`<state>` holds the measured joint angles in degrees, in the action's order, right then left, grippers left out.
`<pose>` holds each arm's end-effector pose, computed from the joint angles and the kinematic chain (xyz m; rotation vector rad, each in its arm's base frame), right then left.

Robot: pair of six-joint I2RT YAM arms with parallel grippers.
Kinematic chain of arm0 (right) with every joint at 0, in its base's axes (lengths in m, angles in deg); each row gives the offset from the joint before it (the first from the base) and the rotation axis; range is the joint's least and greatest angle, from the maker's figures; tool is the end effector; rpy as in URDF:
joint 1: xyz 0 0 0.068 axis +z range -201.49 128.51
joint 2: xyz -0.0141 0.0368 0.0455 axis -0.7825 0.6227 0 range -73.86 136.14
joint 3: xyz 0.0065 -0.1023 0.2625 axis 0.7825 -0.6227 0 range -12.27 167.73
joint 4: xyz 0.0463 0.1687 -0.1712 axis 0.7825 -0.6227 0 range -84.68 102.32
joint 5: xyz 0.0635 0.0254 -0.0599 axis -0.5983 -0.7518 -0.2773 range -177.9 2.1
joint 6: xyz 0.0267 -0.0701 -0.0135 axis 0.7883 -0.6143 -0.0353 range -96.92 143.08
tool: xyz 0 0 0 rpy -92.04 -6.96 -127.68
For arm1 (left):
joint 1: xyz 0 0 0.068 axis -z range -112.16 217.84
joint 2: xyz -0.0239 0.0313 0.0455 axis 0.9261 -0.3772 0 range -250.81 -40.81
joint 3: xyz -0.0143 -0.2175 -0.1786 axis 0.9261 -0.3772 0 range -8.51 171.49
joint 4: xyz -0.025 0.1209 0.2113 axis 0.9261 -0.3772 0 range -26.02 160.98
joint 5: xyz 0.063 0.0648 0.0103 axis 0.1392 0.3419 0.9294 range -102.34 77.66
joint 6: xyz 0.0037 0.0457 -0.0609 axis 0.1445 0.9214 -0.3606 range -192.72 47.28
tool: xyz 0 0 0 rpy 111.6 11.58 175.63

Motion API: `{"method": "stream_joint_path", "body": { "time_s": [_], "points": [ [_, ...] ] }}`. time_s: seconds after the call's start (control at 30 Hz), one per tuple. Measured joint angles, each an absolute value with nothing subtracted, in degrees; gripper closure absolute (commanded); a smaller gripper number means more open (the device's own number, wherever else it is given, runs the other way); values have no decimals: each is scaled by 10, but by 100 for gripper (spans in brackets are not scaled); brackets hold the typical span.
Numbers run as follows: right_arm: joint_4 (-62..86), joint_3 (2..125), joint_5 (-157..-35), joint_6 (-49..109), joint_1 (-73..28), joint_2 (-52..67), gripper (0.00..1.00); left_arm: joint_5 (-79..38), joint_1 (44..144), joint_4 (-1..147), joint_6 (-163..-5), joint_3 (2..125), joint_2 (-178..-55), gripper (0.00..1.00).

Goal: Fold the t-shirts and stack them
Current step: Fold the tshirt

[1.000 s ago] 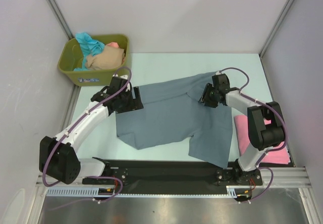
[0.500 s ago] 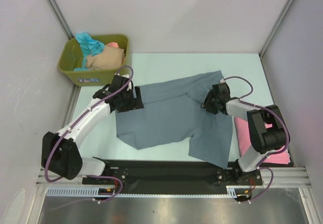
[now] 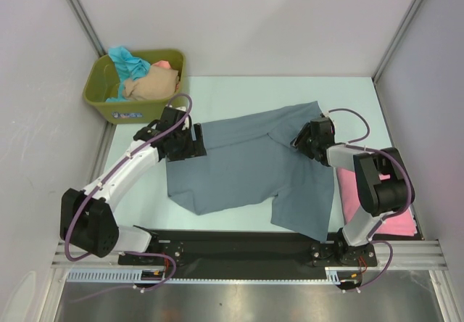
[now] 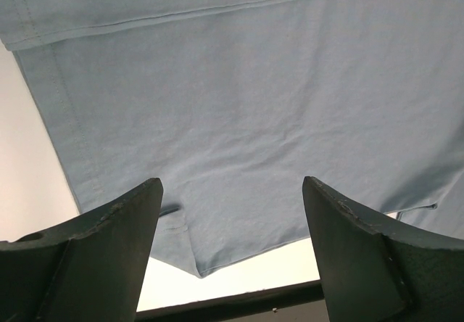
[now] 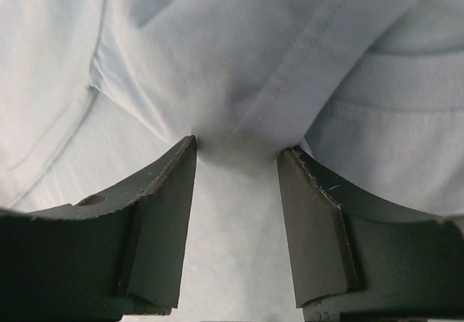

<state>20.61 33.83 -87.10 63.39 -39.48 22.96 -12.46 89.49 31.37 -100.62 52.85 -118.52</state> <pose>0.3376 0.0710 0.1536 0.5825 2.2801 0.4428 0.2548 -0.1013 0.2592 -0.1400 2.5792 -0.3338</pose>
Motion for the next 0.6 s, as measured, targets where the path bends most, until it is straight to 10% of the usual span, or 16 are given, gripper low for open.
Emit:
{"method": "stream_joint_path", "body": {
  "time_s": [0.6],
  "points": [
    [326, 325, -1010, 842, -432, 257, 52, -120, 895, 324, -1008, 528, -1192, 16]
  ]
}}
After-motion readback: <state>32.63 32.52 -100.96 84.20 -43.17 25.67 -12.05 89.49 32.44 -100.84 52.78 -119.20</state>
